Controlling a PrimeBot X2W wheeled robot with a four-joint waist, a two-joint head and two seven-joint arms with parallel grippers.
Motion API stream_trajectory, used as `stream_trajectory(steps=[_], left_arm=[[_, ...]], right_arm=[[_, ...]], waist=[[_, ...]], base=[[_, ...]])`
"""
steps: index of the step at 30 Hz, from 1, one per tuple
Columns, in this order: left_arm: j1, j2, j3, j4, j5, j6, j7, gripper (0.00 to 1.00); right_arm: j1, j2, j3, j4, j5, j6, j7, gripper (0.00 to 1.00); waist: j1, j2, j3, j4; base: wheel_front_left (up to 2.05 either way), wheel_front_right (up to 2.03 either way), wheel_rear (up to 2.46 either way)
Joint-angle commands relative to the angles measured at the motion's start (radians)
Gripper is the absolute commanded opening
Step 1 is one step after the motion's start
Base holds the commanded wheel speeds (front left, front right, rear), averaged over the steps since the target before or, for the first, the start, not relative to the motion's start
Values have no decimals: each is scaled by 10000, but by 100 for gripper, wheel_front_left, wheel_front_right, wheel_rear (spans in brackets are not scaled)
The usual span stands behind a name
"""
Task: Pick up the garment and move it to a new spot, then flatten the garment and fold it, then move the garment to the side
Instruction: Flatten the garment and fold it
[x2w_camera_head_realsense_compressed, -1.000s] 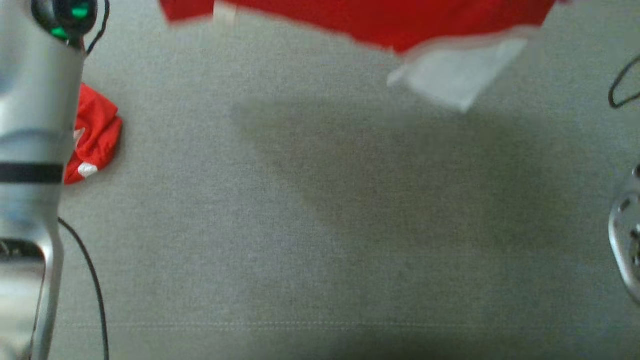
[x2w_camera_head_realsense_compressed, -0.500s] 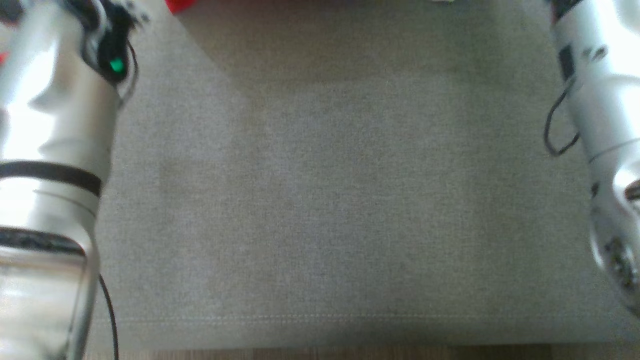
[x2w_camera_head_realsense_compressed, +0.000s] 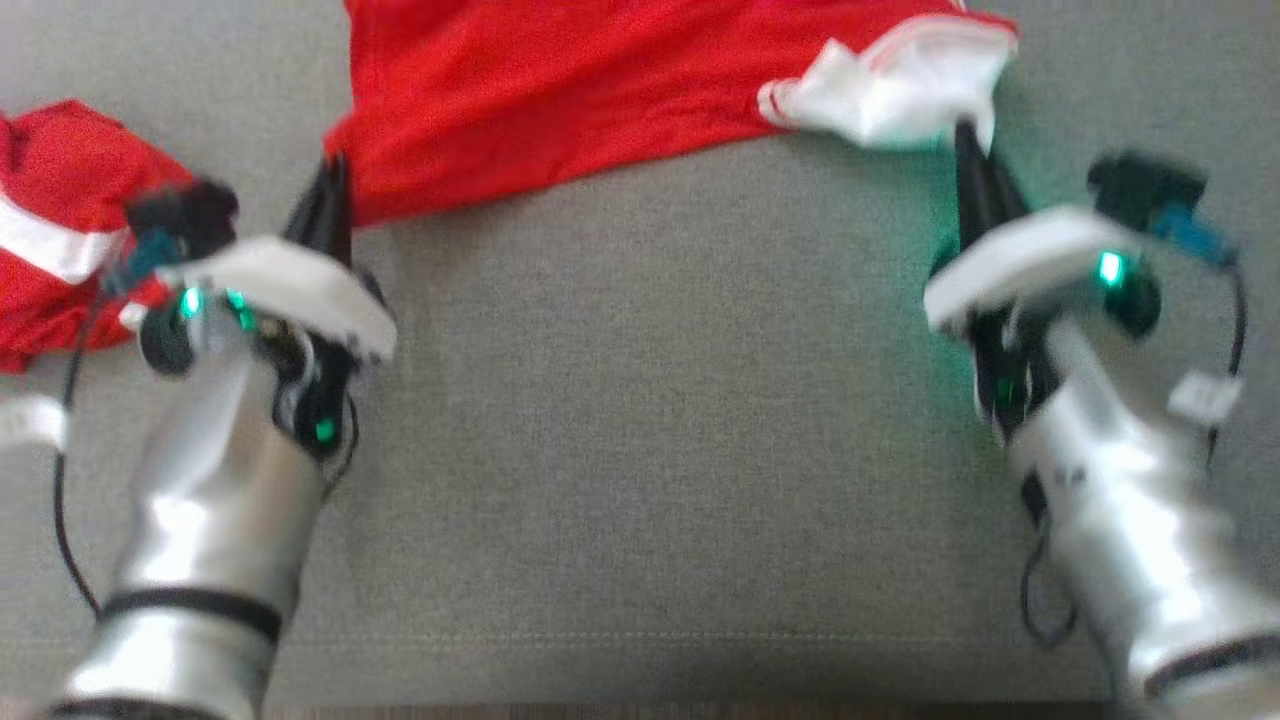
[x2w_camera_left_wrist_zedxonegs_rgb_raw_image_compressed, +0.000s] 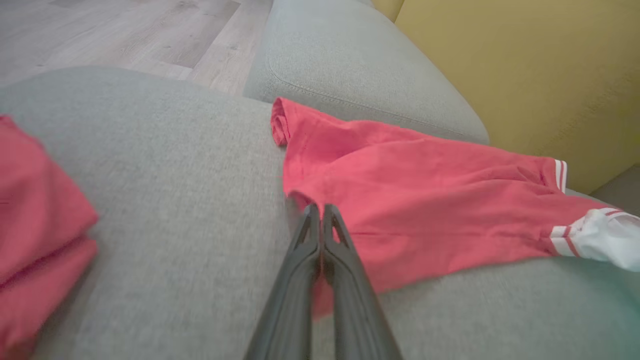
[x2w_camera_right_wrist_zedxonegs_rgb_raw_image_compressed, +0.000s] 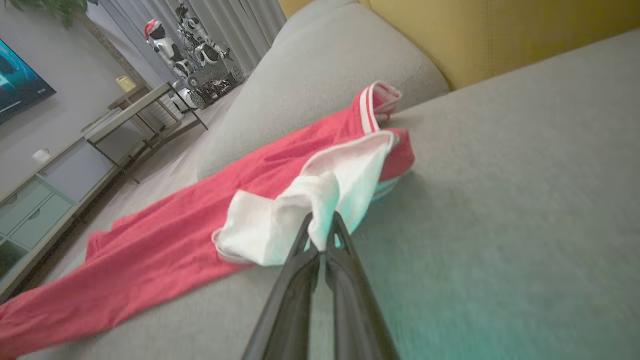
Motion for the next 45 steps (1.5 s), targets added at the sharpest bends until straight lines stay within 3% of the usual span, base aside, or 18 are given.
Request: stream_trajectory(steps=[1,9,16,17,22,27,33,45], left_arm=[[270,374,407,-619,172,-57,-121,0],[3262,619,758,-3070,1020,-25,-121,0],[5861,1158,961,-5346,1173,546,94,0],[6444,1272,986,-5998,1152,750,305,0],[7839,1530,1187,-7585,1020,1387,929,0],[8933,1672,1378,-8949,907,1974,1445,0],[9347,1756,1383,-9770,882,2290,1870,0],[8234,1869,1359,-9717,592,2303,2801,0]], right_arm=[[555,44,244,-563,52,-7,-137,0],[4303,-266,-544,-3413,217,-7,212,0],[8488,197,-2442,-8259,-889,-7,2870,0],[9474,367,-2866,-9521,-1145,-7,3701,0],[11292,478,-3357,-11723,-917,-7,4971,0],[12156,483,-3500,-12472,-673,-7,5256,0],[12184,484,-3621,-12483,-954,-7,5331,0],[9578,485,-2886,-11812,-2658,-7,5571,0]], waist=[[0,0,-327,55],[0,0,-1473,55],[0,0,-2416,15],[0,0,-2597,17],[0,0,-2968,-66],[0,0,-3220,-154],[0,0,-3248,-104],[0,0,-2562,-23]], base=[[0,0,0],[0,0,0],[0,0,0],[0,0,0],[0,0,0],[0,0,0],[0,0,0],[0,0,0]])
